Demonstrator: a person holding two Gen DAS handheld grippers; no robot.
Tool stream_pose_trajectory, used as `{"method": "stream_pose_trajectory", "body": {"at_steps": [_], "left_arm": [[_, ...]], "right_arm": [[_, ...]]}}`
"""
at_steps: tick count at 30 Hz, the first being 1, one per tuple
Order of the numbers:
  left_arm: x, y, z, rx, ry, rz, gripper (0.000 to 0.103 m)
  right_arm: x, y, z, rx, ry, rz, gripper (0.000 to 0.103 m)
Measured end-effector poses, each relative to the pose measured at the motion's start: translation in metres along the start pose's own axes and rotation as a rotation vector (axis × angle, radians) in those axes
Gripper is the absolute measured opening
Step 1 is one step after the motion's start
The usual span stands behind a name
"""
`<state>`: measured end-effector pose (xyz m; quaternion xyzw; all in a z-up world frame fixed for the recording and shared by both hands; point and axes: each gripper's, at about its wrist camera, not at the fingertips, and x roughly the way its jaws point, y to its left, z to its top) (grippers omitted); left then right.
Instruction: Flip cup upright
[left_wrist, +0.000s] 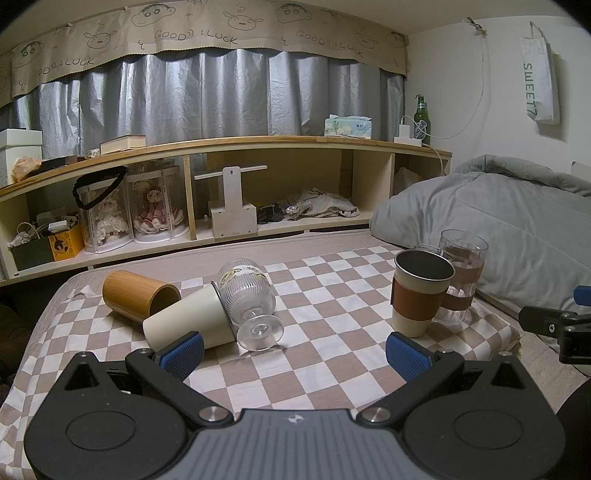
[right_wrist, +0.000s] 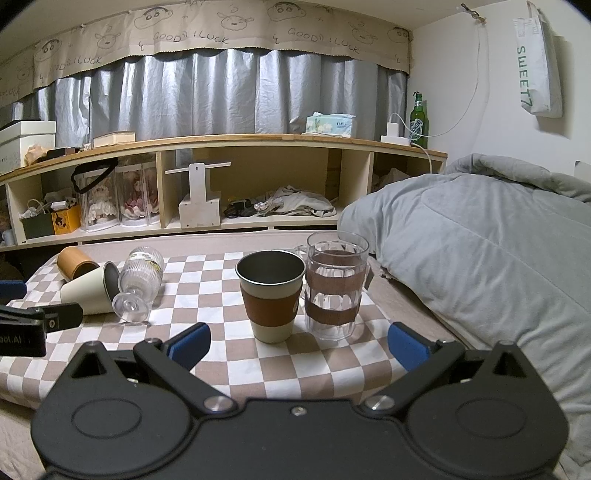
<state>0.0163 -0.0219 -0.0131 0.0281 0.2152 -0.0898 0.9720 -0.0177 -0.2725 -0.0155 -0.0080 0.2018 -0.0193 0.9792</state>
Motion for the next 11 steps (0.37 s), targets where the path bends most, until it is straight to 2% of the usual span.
{"method": "stream_pose_trajectory", "body": {"at_steps": [11], "left_arm": [[0.0004,0.0007,0.0003,0.001,0.0,0.0,0.103]], "right_arm": [[-0.0001,-0.0004,-0.0001,0.001,0.0,0.001,0.103]]}}
